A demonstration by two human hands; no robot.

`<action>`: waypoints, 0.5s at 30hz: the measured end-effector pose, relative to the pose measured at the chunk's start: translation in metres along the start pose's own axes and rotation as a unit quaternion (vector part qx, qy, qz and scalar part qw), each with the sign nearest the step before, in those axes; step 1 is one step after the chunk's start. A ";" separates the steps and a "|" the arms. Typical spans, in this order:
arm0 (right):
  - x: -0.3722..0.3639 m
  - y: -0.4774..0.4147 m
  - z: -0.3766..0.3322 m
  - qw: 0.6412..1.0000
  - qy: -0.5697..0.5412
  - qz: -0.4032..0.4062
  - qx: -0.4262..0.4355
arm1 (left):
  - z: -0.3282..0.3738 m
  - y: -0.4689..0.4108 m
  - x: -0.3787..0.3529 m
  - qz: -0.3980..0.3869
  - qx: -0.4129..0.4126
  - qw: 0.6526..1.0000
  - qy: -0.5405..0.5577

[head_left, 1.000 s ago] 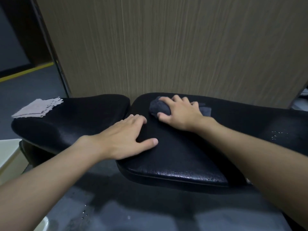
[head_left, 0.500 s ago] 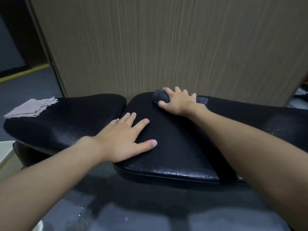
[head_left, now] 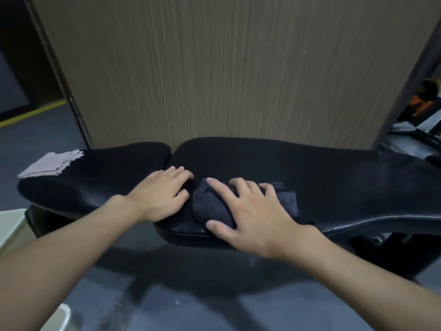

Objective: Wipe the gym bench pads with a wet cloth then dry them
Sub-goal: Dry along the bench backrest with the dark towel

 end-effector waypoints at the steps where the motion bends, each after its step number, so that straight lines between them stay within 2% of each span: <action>1: 0.001 0.005 0.001 1.000 0.004 0.007 0.012 | 0.002 -0.001 0.003 0.019 -0.016 1.000 0.012; 5: -0.005 0.001 0.011 1.000 0.004 0.002 0.019 | 0.006 -0.004 0.000 0.057 -0.022 0.995 0.075; 8: -0.013 -0.025 0.028 1.000 -0.014 -0.018 -0.011 | 0.009 -0.005 -0.006 0.064 -0.016 0.996 0.066; 13: -0.033 -0.089 0.078 0.996 -0.020 -0.053 -0.076 | 0.015 -0.004 -0.021 -0.056 0.002 0.998 -0.004; 15: -0.041 -0.116 0.097 0.992 -0.025 -0.071 -0.099 | 0.016 -0.005 -0.023 -0.066 0.007 0.998 -0.017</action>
Point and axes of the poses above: each hand's wrist, its own y-axis away from the middle knuckle, its own x-axis out of the back of the hand, z = x × y, the point moved 5 cm from there along -y, towards the middle knuckle, and after that the axes turned 6 degrees about y, right-handed, at the moved point
